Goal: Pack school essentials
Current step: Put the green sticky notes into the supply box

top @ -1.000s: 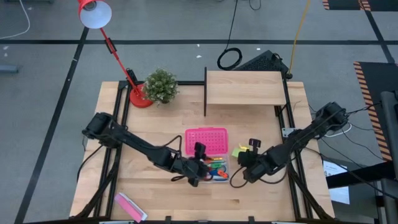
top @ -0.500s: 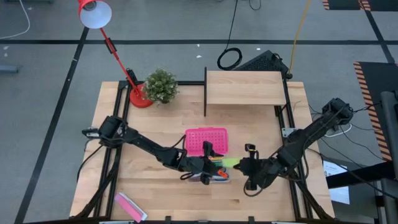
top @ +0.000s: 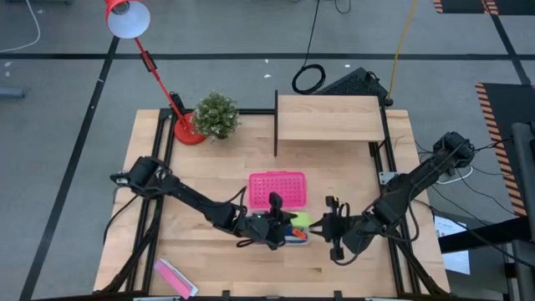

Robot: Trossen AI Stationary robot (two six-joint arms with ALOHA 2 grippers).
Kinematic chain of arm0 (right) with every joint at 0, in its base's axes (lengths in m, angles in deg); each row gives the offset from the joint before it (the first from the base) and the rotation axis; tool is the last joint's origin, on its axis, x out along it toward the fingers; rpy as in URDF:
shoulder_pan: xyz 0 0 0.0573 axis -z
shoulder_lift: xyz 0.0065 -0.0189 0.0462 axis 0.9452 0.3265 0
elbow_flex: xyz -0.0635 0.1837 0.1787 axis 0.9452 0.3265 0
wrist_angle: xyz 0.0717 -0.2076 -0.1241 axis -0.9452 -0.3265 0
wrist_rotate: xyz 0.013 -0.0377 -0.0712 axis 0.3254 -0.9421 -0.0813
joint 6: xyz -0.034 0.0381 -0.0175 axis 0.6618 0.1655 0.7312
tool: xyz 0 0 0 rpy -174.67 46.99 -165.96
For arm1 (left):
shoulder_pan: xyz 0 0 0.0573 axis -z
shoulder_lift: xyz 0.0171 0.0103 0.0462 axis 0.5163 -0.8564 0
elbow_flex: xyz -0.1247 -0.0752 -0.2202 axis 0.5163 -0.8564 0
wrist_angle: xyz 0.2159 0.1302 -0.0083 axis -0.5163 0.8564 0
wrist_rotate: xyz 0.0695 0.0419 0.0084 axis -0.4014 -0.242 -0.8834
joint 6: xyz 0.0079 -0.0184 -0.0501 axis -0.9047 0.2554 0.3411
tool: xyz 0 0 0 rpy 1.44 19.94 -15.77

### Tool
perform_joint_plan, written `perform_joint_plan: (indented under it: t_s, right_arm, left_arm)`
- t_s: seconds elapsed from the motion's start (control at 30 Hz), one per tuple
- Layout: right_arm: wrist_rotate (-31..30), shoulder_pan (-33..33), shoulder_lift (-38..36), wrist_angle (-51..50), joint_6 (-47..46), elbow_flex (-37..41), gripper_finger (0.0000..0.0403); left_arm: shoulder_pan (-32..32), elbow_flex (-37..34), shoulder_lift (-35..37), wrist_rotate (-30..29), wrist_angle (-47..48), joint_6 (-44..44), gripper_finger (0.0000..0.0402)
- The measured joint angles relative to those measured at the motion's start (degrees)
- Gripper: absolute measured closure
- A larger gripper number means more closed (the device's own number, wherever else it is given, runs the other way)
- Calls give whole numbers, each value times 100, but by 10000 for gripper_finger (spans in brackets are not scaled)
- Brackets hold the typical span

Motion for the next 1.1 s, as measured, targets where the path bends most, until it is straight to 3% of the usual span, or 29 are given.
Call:
perform_joint_plan:
  t_s: [0.27,0.43,0.63,1.0,1.1]
  right_arm:
    - [-1165,78,154,60,66,-174,196]
    - [-1191,199,533,26,221,-293,167]
    - [-1375,346,744,-46,315,-306,207]
    - [-1425,341,752,-180,361,-313,368]
    - [-1373,288,750,-199,437,-321,393]
  left_arm:
    - [30,7,296,-465,632,152,389]
    - [28,7,285,-515,639,158,381]
    - [69,7,322,-805,904,168,389]
    - [163,7,480,-1012,1094,209,379]
    - [163,7,531,-987,1184,316,387]
